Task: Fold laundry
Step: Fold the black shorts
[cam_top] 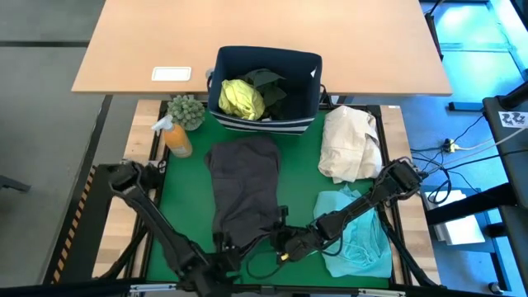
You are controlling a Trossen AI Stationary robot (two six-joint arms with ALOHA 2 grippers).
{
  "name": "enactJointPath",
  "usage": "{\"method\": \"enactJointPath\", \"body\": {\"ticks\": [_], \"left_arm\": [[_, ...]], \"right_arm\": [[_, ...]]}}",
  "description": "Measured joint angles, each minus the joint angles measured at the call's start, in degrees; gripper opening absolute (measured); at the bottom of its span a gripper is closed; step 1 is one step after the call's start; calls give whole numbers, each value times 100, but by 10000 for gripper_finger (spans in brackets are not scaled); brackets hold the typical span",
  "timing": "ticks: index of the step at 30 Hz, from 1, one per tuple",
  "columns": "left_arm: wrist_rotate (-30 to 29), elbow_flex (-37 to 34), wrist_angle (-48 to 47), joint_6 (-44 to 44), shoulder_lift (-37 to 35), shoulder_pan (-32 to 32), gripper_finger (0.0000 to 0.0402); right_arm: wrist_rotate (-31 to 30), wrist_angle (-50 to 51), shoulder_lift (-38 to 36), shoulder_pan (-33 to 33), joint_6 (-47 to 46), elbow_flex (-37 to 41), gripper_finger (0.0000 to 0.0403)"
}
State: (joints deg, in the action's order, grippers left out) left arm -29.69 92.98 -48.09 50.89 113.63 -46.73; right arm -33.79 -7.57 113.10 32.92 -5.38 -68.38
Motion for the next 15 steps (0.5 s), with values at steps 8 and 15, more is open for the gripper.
{"method": "enactJointPath", "body": {"ticks": [8,15], "left_arm": [[365,955,-552,896,794,310,379],[784,972,-1939,1730,906,521,379]], "right_arm": [[31,4,0,-47,-79,0,33],[42,-5,0,-49,-68,0,33]]}}
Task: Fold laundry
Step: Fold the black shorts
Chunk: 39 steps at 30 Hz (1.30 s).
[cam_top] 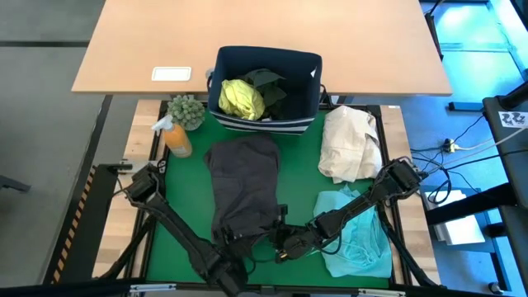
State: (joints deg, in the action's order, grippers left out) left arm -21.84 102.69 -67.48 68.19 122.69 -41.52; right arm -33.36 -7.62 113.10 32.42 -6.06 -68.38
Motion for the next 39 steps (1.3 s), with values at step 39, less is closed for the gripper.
{"method": "enactJointPath", "body": {"ticks": [39], "left_arm": [[506,-1153,273,758,4,-5,367]], "right_arm": [[101,18,4,2,30,0,33]]}}
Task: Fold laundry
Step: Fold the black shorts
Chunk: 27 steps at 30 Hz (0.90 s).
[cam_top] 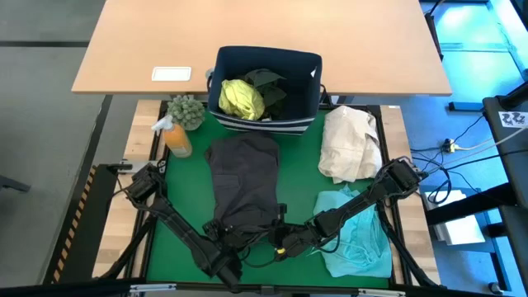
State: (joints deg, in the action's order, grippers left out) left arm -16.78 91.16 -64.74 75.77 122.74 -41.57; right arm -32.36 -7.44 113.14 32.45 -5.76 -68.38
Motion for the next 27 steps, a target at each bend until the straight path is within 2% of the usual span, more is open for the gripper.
{"method": "enactJointPath", "body": {"ticks": [3,6,9,13,14,18,22,27], "left_arm": [[37,-5,-40,-114,0,15,333],[40,-10,-87,-131,0,10,271],[81,-14,-97,-254,0,-14,184],[84,-14,-73,-269,0,-69,47],[82,-14,-72,-274,0,-82,29],[338,101,-95,-308,2,-126,26],[555,526,-84,-331,4,-289,26],[702,1368,-47,-430,4,-536,26]], "right_arm": [[0,4,0,0,0,0,33],[1,8,0,0,2,0,33],[2,29,0,2,0,0,33],[11,86,0,4,10,0,33],[22,124,0,5,11,0,33],[220,264,0,20,9,-7,33],[630,396,-1,102,-205,-13,33],[1642,480,-7,434,-326,-209,33]]}}
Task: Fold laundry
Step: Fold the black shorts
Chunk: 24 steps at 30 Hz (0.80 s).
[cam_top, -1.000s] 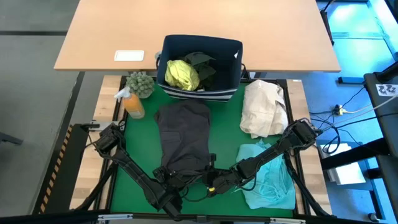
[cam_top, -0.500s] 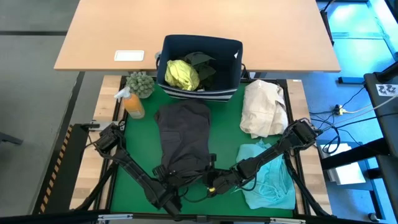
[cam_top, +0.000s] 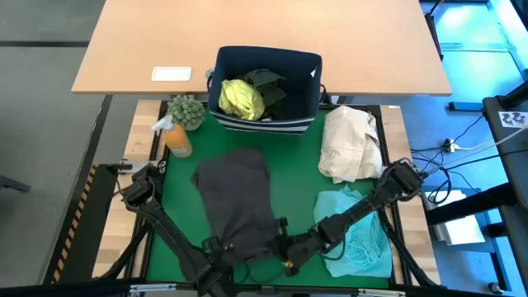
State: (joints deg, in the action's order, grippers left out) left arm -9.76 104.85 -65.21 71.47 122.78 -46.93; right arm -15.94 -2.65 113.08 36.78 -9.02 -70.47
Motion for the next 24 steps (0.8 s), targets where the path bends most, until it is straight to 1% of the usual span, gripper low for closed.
{"method": "enactJointPath", "body": {"ticks": [2,5,9,13,16,18,20,24], "left_arm": [[7,334,24,-24,0,-101,26],[-85,802,35,-135,0,-240,26],[-423,1403,-25,-280,0,-423,26],[-847,1980,-243,-717,-2,-563,26],[-1191,2361,-714,-952,-5,-634,26],[-1494,2532,-1094,-1083,-10,-683,26],[-1767,2612,-1551,-1204,-11,-728,26],[-1846,2578,-2504,-1056,-56,-718,26]], "right_arm": [[266,203,0,200,36,-275,33],[256,782,0,497,296,-865,33],[-293,1674,0,770,795,-1790,33],[-940,2545,0,796,988,-2595,33],[-1319,3016,0,644,1076,-2908,33],[-1393,3066,-20,490,1096,-2925,33],[-1306,3130,-31,292,1102,-2925,33],[-954,3148,-33,-223,1209,-2924,33]]}}
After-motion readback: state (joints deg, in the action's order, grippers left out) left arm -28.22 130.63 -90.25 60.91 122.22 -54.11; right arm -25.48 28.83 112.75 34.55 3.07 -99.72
